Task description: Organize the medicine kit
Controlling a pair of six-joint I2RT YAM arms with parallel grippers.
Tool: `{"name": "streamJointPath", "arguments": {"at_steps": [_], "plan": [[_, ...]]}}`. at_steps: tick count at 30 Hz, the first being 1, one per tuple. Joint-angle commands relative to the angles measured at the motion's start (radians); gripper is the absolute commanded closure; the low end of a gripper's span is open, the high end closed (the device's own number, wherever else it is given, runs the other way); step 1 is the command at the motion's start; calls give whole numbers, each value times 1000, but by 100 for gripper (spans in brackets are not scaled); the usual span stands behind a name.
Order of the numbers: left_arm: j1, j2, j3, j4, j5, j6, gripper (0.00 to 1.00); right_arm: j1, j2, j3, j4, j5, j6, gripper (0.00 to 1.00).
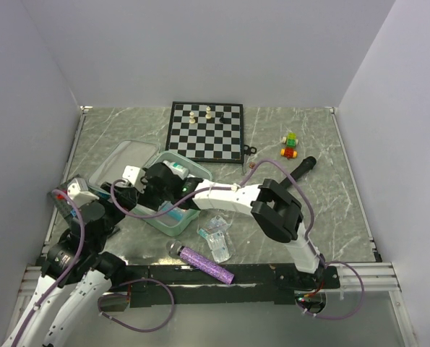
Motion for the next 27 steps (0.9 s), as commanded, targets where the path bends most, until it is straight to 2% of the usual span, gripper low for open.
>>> {"name": "streamJointPath", "arguments": {"at_steps": [1,3,5,9,11,17,27], "plan": [[-5,-12,28,100,46,-18,2,26,-143,-73,87,21,46,29],[-5,-15,27,100,43,-17,2,23,-189,-128,143,31,90,31],[-4,-10,25,103,44,-17,2,2,-215,-163,165,16,153,37],[-4,2,25,106,49,-17,2,-51,-153,-95,69,-21,270,61],[-5,11,25,108,47,-17,2,-63,-108,-52,21,-27,291,67],[-4,27,23,116,49,-17,2,-98,-11,22,-16,-97,330,74],[-5,54,23,131,53,-8,2,-95,58,22,-19,-203,391,83]]}}
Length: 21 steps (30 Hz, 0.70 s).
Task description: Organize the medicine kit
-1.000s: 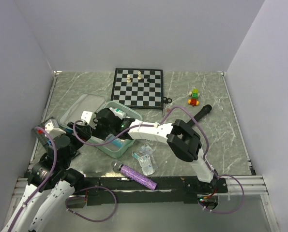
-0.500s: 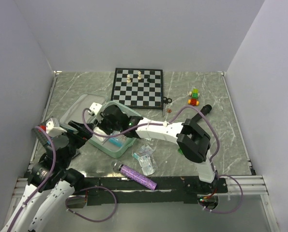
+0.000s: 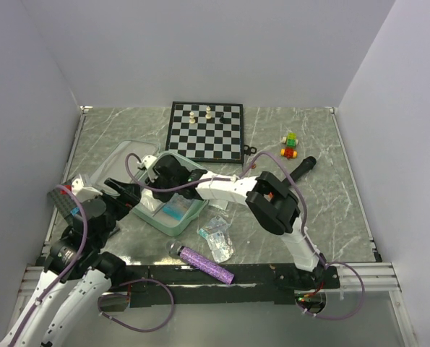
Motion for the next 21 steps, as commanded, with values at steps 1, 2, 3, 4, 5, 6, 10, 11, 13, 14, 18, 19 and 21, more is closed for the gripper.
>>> {"name": "streamJointPath", "arguments": {"at_steps": [1,2,3,4,5,6,10,11,13,14,18,19,21], "plan": [[3,16,22,47,-4,3,2,11,21,38,1,-62,39,84],[1,19,22,47,-4,3,2,11,27,44,-3,-65,41,85],[1,18,22,47,-1,3,2,12,36,50,-12,-66,44,87],[3,18,22,47,-2,3,2,12,51,65,-28,-68,46,87],[1,18,22,47,-2,3,2,14,67,78,-40,-72,47,88],[1,18,22,49,-1,1,2,14,79,96,-60,-74,49,89],[1,16,25,41,-4,1,2,16,133,160,-126,-65,65,90],[1,16,25,40,-4,1,2,16,145,173,-138,-56,70,90],[3,15,23,35,-2,3,2,16,163,197,-170,-45,78,91],[1,16,23,37,-4,3,2,16,165,194,-169,-39,81,91],[1,11,25,38,-1,7,2,16,131,144,-126,-48,95,91],[1,11,25,37,-2,9,2,16,110,115,-97,-51,99,89],[1,10,25,38,-1,9,2,16,65,73,-51,-46,110,85]]}}
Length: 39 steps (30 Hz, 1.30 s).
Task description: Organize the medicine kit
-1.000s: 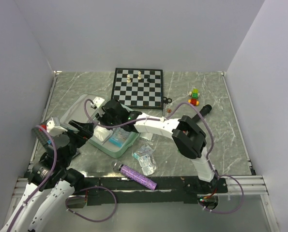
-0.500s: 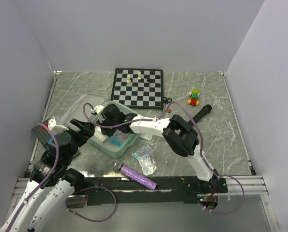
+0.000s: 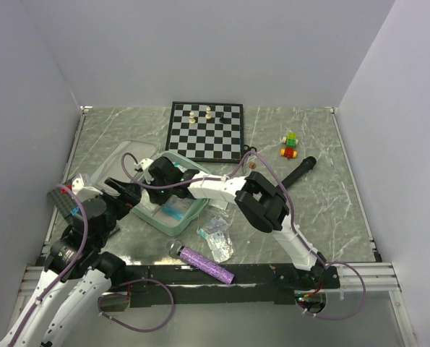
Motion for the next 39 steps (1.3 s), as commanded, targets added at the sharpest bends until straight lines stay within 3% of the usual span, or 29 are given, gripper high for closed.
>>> {"name": "streamJointPath", "arguments": {"at_steps": [1,8,12,14,18,21,39], "plan": [[1,0,25,30,-1,8,2,10,-89,-77,58,9,33,82],[3,-26,22,29,-1,7,2,9,-216,-144,121,52,44,59],[3,-35,19,29,-1,7,2,9,-264,-183,150,78,55,54],[3,-35,19,29,-3,8,2,9,-256,-174,130,94,56,55],[3,-29,19,27,-1,10,2,4,-201,-134,60,112,61,71],[3,-28,20,26,-3,11,1,4,-187,-146,40,129,69,77],[3,-25,10,39,6,11,1,18,-129,-157,-36,103,102,80]]}}
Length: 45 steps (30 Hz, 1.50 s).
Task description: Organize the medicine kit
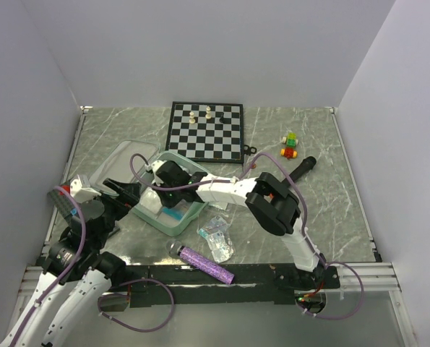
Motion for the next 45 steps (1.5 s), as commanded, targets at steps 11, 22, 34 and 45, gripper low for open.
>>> {"name": "streamJointPath", "arguments": {"at_steps": [11,22,34,45], "plan": [[1,5,10,37,12,8,1,27,80,138,-61,-90,17,79],[3,3,13,36,8,9,1,16,-18,108,-24,-45,44,63],[3,-12,8,48,14,11,1,-38,-311,-7,39,43,60,21],[1,72,-41,173,161,38,5,-108,-785,-584,6,344,166,23]]}}
